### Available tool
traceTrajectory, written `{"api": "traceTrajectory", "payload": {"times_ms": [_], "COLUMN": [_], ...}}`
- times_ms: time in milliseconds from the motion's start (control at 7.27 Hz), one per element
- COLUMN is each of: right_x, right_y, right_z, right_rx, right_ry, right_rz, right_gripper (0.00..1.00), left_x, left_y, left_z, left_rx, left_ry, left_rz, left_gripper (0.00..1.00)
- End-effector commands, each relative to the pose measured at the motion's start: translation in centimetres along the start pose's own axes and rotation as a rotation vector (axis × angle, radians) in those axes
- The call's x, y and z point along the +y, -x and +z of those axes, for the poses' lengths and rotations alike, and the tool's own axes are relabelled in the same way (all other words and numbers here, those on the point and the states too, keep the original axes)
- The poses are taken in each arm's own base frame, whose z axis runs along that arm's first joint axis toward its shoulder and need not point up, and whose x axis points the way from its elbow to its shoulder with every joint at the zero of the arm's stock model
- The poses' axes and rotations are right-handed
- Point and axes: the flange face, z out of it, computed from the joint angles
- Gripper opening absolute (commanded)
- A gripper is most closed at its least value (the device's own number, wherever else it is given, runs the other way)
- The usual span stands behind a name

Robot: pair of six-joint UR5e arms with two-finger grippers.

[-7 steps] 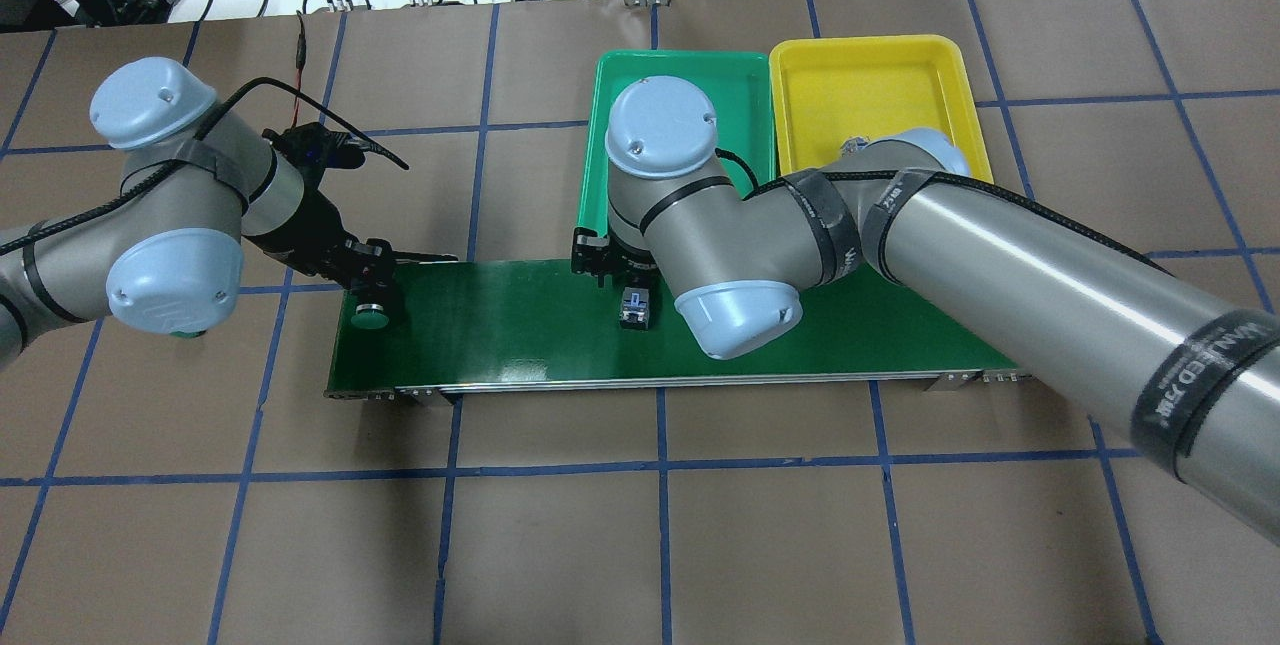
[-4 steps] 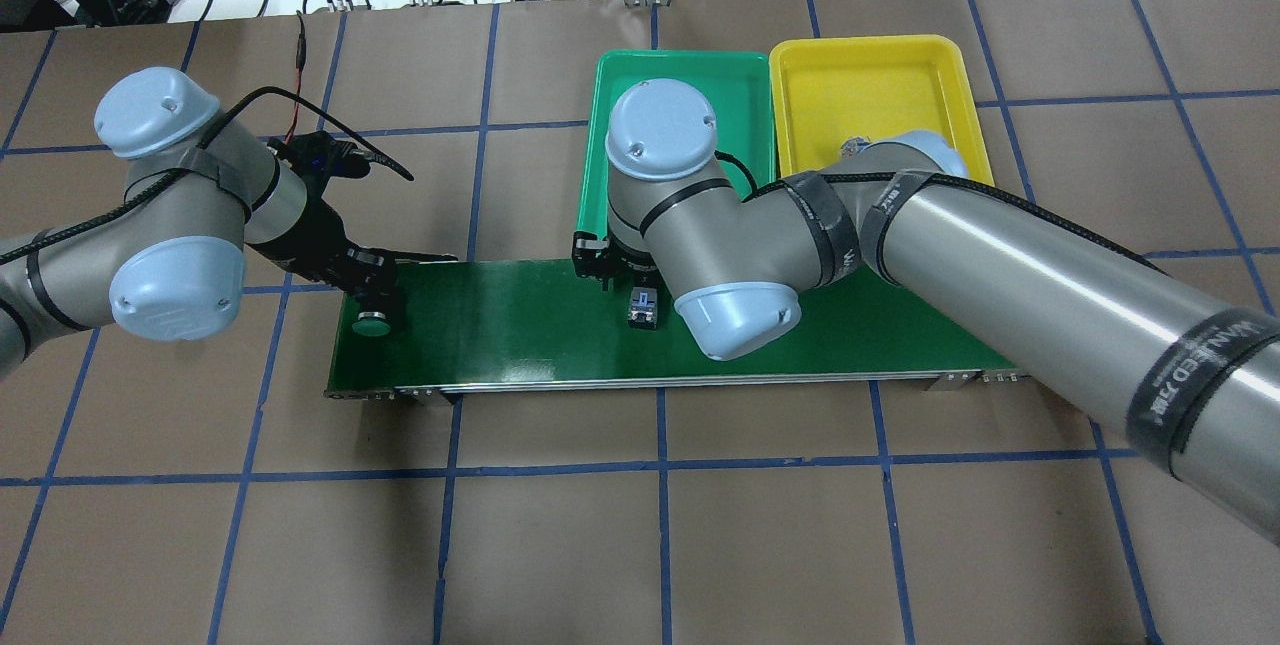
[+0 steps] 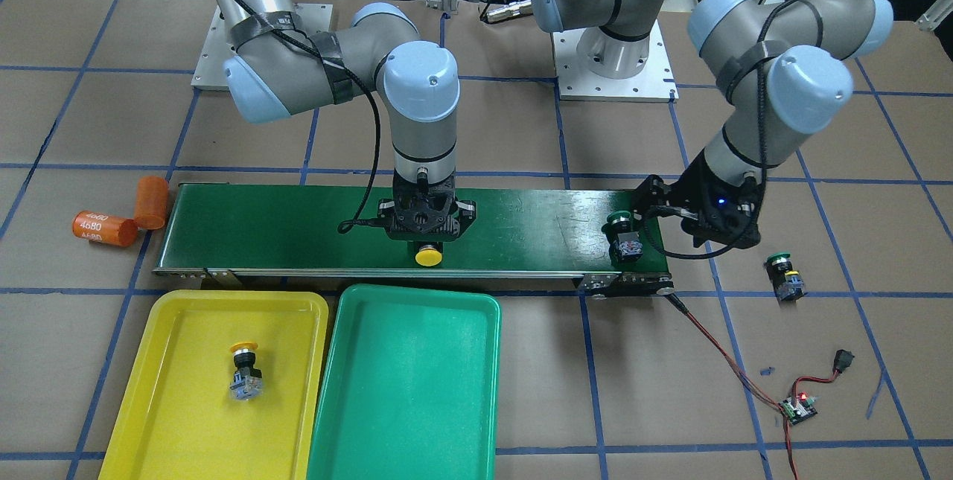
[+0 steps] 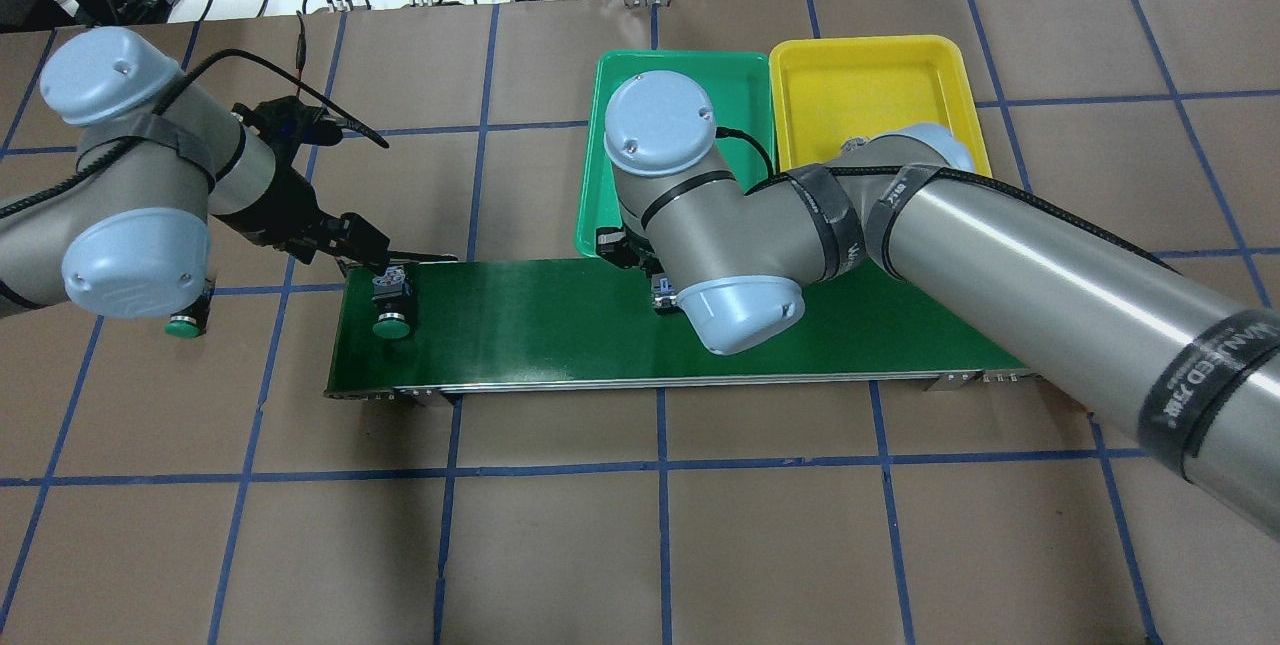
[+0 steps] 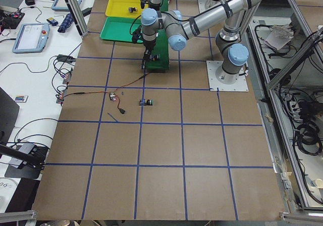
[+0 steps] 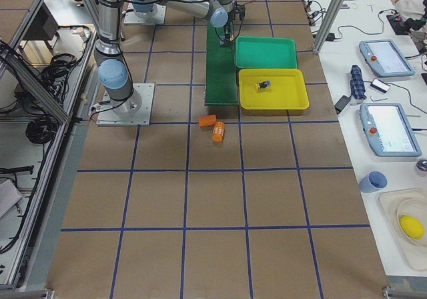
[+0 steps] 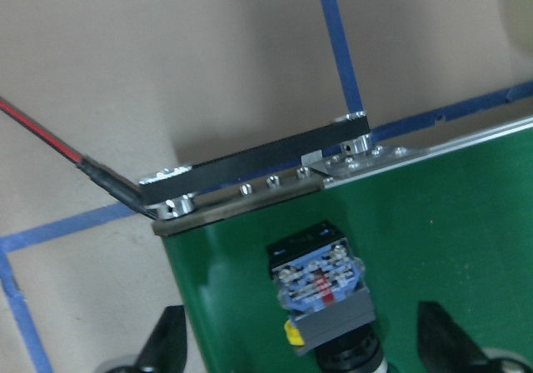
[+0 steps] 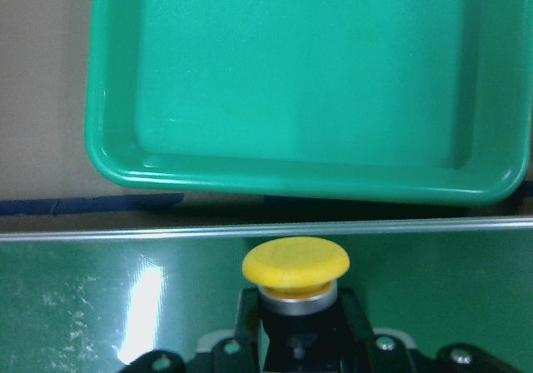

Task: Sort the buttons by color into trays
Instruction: 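Place yellow button in yellow tray with right while left returns to pile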

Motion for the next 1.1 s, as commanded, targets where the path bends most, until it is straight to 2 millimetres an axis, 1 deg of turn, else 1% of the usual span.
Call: {"api": "traceTrajectory", "payload": {"times_ms": [0,138,275,413,550,688,826,963], "right_x": [-1.6,-3.2,-5.3,-7.9,-10.3,-12.0,-13.3,-14.3], "right_y": [-1.5,-3.4,-6.1,-10.3,-15.4,-21.0,-26.6,-30.2], "right_z": [-2.9,-4.2,-4.7,-5.3,-6.0,-5.9,-5.1,-3.5], "right_rx": [0.016,0.068,0.121,0.191,0.243,0.257,0.267,0.222], "right_ry": [-0.058,-0.089,-0.109,-0.113,-0.104,-0.077,-0.040,-0.023], "right_rz": [-0.054,-0.112,-0.193,-0.295,-0.389,-0.430,-0.440,-0.491], "right_gripper": [0.00,0.00,0.00,0.00,0.00,0.00,0.00,0.00], "left_x": [0.6,1.8,1.8,1.8,1.8,1.9,1.8,1.6], "left_y": [9.7,13.6,15.5,17.9,20.1,21.3,22.5,23.3], "left_z": [-4.6,-3.8,-2.7,-0.8,1.9,3.4,4.6,5.8], "left_rx": [-0.009,-0.007,-0.002,-0.012,-0.003,0.009,0.003,-0.015], "left_ry": [-0.013,-0.009,0.000,-0.013,-0.004,0.010,0.002,-0.014], "left_rz": [-0.169,-0.214,-0.193,-0.180,-0.194,-0.194,-0.186,-0.182], "left_gripper": [1.00,1.00,1.00,1.00,1.00,1.00,1.00,1.00]}}
